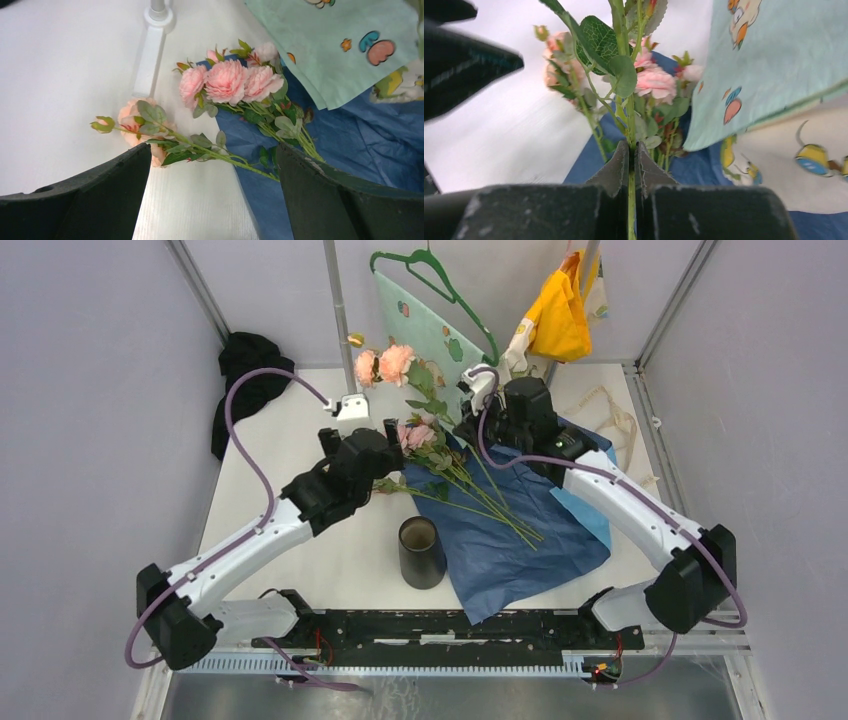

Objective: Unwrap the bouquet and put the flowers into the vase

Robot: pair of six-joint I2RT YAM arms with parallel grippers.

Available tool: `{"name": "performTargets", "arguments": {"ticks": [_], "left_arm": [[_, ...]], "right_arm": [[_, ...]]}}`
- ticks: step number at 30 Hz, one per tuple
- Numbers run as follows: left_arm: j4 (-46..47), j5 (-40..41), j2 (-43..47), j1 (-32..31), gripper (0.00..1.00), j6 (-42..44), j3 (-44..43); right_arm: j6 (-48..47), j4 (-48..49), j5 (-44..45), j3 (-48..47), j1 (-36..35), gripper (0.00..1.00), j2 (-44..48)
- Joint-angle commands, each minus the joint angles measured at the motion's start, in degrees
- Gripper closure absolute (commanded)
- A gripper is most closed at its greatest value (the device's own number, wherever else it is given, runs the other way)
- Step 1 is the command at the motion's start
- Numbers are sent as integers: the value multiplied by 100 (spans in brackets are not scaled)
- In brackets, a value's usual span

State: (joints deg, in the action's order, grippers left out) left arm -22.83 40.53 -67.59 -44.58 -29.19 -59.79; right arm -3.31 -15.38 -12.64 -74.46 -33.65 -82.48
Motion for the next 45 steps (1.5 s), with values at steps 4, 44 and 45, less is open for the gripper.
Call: {"name": "performTargets", "arguments": {"ticks": [4, 44, 45], "left_arm": [[-409, 1161, 811, 51, 0, -781, 13], [-534, 891, 683, 384, 0, -1300, 266], [-524, 887, 670, 381, 0, -1300, 266]], "right_arm": [[799, 2033, -1232, 738, -30, 100, 1381], [2612, 5238, -2499, 2225, -1756, 100, 1774], [2613, 5281, -2498, 2350, -1758, 100, 1739]]}}
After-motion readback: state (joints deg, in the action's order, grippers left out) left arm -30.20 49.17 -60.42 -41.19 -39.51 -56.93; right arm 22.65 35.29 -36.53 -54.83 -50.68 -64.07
